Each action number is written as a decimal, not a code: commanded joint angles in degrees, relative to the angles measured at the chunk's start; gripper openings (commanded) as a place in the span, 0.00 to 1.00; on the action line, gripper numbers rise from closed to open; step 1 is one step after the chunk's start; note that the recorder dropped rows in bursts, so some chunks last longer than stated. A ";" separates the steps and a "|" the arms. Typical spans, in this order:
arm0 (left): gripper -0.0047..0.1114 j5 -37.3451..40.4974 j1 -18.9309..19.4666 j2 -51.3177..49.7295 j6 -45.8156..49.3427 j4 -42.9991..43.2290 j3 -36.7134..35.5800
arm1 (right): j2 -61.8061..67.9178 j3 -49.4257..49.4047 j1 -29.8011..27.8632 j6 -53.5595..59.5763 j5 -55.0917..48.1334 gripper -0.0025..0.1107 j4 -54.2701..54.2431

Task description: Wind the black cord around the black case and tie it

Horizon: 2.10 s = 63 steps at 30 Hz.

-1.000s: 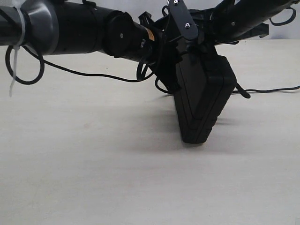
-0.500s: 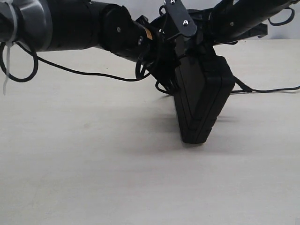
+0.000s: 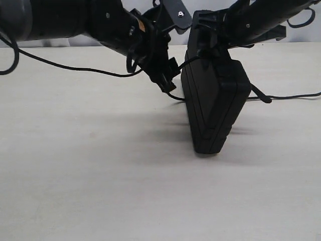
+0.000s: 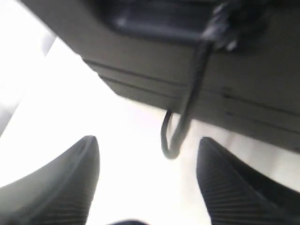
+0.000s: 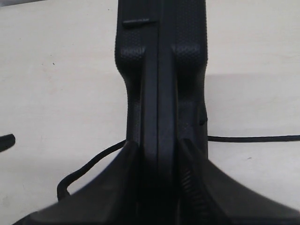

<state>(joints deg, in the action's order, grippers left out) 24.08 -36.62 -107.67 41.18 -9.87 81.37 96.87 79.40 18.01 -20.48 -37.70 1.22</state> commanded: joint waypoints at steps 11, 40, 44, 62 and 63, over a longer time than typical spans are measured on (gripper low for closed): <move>0.54 2.30 1.33 -1.93 13.17 -13.81 0.02 | -0.41 0.49 0.19 0.22 1.89 0.06 -0.82; 0.04 -2.19 1.23 -6.09 17.76 -19.54 0.02 | -0.41 0.49 0.19 0.22 1.89 0.06 -0.82; 0.04 -2.31 1.12 -6.09 17.74 -19.53 0.02 | -0.41 0.49 0.19 0.22 1.89 0.06 -0.82; 0.04 -8.13 -4.00 -6.09 23.04 -19.78 0.02 | -0.41 0.49 0.19 0.22 1.89 0.06 -0.82; 0.04 -8.13 -3.99 -6.09 22.92 -19.78 0.02 | -0.41 0.49 0.19 0.22 1.89 0.06 -0.82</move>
<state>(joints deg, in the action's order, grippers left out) 18.07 -39.86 -113.89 63.44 -29.06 80.91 96.87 79.40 17.91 -20.60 -37.84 1.13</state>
